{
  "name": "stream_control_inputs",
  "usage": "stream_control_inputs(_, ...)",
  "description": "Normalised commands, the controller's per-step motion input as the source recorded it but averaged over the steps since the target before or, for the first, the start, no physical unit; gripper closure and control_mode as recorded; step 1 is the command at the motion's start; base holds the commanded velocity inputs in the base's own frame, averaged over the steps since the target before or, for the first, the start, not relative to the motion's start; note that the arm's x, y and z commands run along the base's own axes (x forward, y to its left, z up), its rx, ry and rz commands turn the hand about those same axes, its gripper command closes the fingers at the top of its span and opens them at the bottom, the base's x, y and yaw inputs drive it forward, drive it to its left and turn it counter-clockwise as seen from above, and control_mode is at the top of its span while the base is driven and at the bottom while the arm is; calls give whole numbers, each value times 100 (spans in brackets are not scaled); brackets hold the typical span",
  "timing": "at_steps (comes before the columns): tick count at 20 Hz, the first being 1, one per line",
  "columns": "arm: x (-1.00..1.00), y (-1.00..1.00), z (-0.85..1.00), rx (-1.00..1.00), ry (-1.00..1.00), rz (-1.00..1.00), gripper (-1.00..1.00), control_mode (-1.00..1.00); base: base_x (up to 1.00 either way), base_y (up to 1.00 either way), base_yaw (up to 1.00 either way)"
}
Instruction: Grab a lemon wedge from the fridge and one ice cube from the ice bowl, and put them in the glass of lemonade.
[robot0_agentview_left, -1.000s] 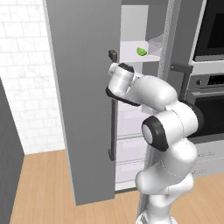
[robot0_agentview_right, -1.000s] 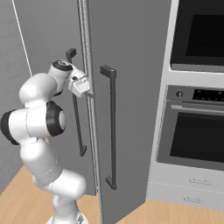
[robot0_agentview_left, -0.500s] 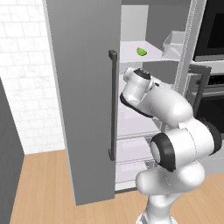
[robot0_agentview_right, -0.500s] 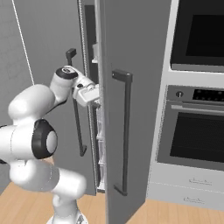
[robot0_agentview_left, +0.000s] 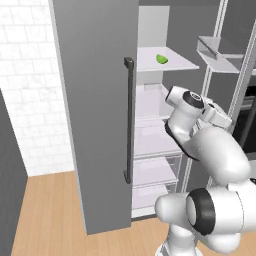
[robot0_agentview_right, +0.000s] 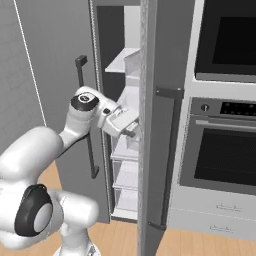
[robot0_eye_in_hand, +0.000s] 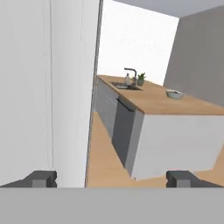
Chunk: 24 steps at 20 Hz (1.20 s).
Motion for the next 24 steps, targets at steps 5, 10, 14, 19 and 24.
stream_control_inputs(5, -31, -55, -5, -5, 0, 57, -100, -100, 0, 0, 0)
stream_control_inputs(10, -3, -67, 0, -1, 0, 36, -100, -100, 0, 0, 0)
stream_control_inputs(14, 30, -88, 0, 0, 1, -5, -100, -100, 0, 0, 0)
stream_control_inputs(19, 89, -73, 0, 0, 12, -26, -100, -100, 0, 0, 0)
stream_control_inputs(24, 98, -73, 0, 0, 17, -27, -100, -100, 0, 0, 0)
